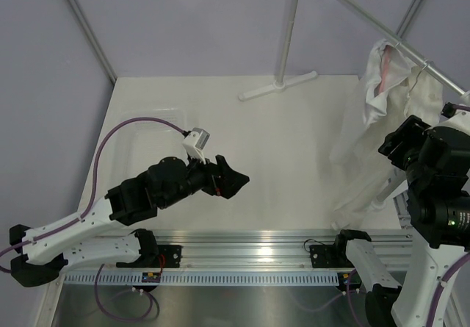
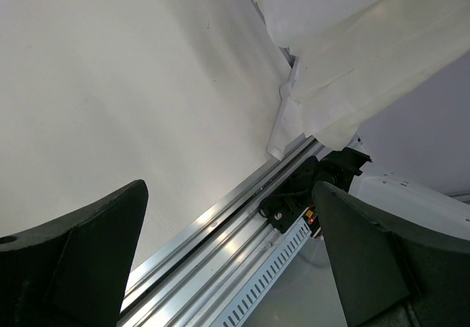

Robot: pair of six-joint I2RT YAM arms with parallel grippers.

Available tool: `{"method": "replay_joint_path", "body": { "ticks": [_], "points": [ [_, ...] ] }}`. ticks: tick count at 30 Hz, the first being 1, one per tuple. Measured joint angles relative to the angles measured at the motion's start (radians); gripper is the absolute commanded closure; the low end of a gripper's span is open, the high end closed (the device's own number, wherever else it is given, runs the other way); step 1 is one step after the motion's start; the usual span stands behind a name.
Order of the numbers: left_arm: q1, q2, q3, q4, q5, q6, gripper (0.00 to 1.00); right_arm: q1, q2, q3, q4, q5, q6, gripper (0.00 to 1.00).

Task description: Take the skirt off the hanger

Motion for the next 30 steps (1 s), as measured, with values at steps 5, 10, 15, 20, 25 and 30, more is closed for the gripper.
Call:
{"method": "replay_joint_path", "body": {
  "ticks": [5,10,15,20,25,30],
  "points": [
    [0.0,0.005,-0.008,0.005,0.002,0.0,0.01,0.0,0.022,0.021,0.029,0.0,-0.012,0.37],
    [0.0,0.005,-0.009,0.005,0.003,0.0,0.01,0.0,0.046,0.032,0.042,0.002,-0.024,0.54],
    [0.0,0.005,-0.009,0.005,0.004,0.0,0.01,0.0,0.063,0.021,0.052,0.015,-0.026,0.57],
    [0.0,0.005,-0.009,0.005,0.004,0.0,0.01,0.0,0.065,-0.006,0.055,0.027,-0.034,0.79],
    [0.0,0.005,-0.009,0.005,0.005,0.0,0.01,0.0,0.066,-0.001,0.058,0.031,-0.05,1.0],
    [0.0,0.006,-0.009,0.005,0.006,-0.001,0.01,0.0,0.042,0.0,0.056,0.006,-0.056,1.0]
  ]
}}
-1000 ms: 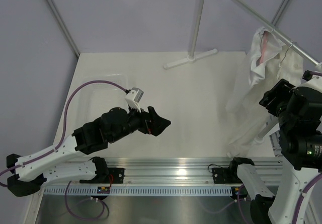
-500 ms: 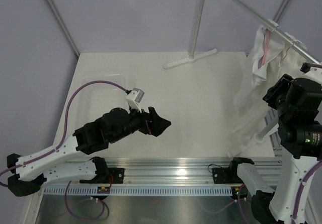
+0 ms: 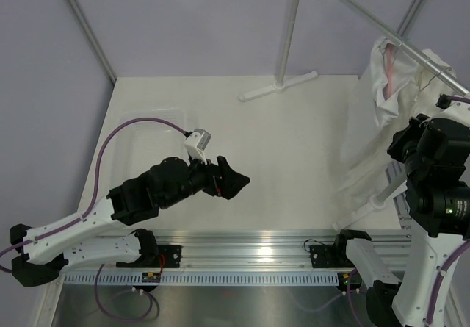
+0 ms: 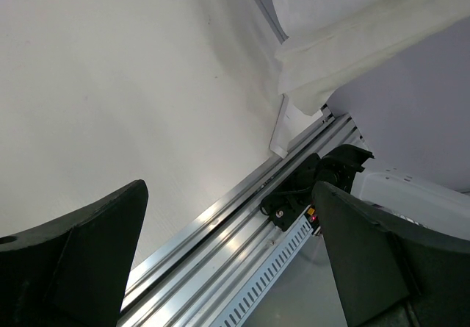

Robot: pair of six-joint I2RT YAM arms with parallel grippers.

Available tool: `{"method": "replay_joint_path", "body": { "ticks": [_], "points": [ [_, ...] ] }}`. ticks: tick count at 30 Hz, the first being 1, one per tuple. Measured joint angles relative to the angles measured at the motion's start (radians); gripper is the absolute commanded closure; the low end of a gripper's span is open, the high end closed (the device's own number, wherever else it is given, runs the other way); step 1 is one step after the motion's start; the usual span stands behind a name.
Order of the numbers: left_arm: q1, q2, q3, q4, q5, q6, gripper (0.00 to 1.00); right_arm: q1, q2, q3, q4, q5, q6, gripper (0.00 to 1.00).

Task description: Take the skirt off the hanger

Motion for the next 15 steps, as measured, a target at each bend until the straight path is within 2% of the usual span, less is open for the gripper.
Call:
{"method": "replay_joint_path", "body": {
  "ticks": [15],
  "points": [
    [0.0,-0.029,-0.039,0.007,0.006,0.0,0.01,0.0,-0.049,0.005,0.023,-0.042,-0.056,1.0]
  ]
}}
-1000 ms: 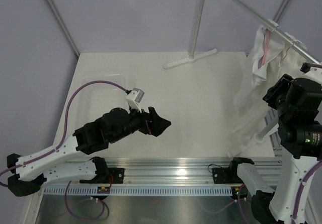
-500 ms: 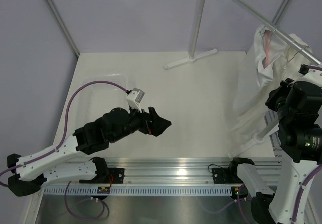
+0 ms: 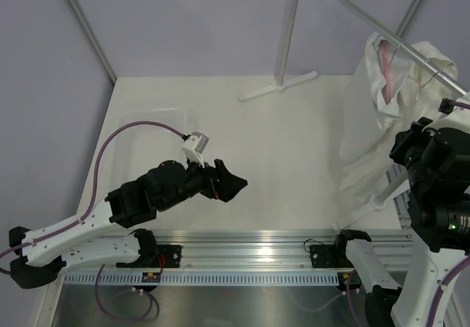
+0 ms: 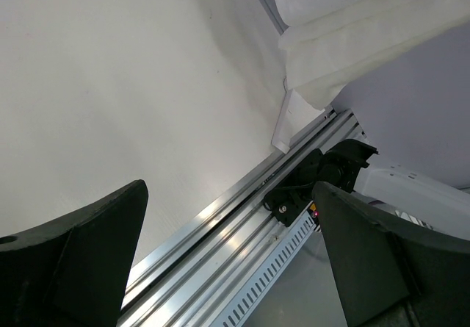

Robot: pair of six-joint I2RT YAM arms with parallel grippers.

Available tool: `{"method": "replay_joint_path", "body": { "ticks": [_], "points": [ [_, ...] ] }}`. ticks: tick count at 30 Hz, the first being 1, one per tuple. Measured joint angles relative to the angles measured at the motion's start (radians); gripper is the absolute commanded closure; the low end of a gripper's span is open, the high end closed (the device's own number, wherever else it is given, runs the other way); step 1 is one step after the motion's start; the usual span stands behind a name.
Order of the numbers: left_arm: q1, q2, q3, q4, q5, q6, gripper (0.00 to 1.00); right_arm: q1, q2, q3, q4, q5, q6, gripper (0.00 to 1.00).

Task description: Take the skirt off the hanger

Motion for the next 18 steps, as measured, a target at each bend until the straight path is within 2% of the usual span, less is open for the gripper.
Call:
{"method": "replay_joint_path", "body": {
  "ticks": [18],
  "points": [
    [0.0,-0.056,-0.042,0.022,0.0,0.02,0.01,0.0,-0.062,-0.068,0.168,-0.029,-0.066,1.0]
  ]
}}
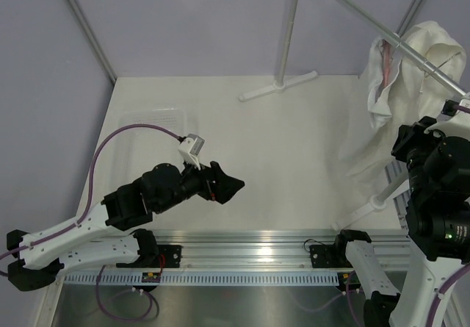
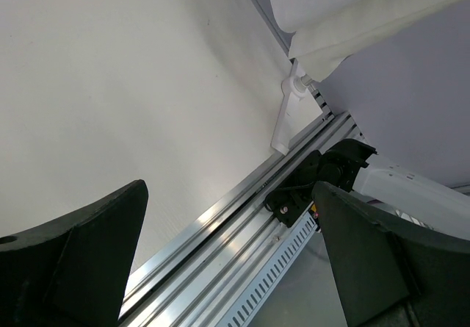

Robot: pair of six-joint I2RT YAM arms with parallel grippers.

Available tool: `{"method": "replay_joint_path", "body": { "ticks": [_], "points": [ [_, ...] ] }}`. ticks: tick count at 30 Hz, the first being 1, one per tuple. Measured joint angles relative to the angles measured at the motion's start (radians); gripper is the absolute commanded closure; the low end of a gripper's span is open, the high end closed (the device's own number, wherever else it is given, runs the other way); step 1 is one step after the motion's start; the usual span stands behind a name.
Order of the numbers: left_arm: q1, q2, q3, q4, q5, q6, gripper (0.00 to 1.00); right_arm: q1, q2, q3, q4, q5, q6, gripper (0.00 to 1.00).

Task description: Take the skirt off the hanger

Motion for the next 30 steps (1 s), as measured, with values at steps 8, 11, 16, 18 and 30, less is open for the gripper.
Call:
{"method": "replay_joint_path", "body": {
  "ticks": [8,11,16,18,30],
  "points": [
    [0.0,0.018,0.002,-0.002,0.0,0.018,0.01,0.0,-0.067,0.002,-0.076,-0.03,0.03,1.0],
    [0.0,0.02,0.004,-0.007,0.0,0.026,0.01,0.0,-0.093,0.001,-0.121,-0.05,0.054,1.0],
    [0.0,0.02,0.025,-0.026,0.0,0.027,0.01,0.0,-0.143,-0.021,-0.185,-0.087,0.084,1.0],
    [0.0,0.02,0.034,-0.037,0.0,0.027,0.01,0.0,-0.154,-0.021,-0.212,-0.104,0.092,1.0],
    [0.0,0.062,0.142,-0.117,-0.023,0.026,0.01,0.0,-0.159,-0.205,-0.346,-0.282,0.213,1.0]
  ]
}}
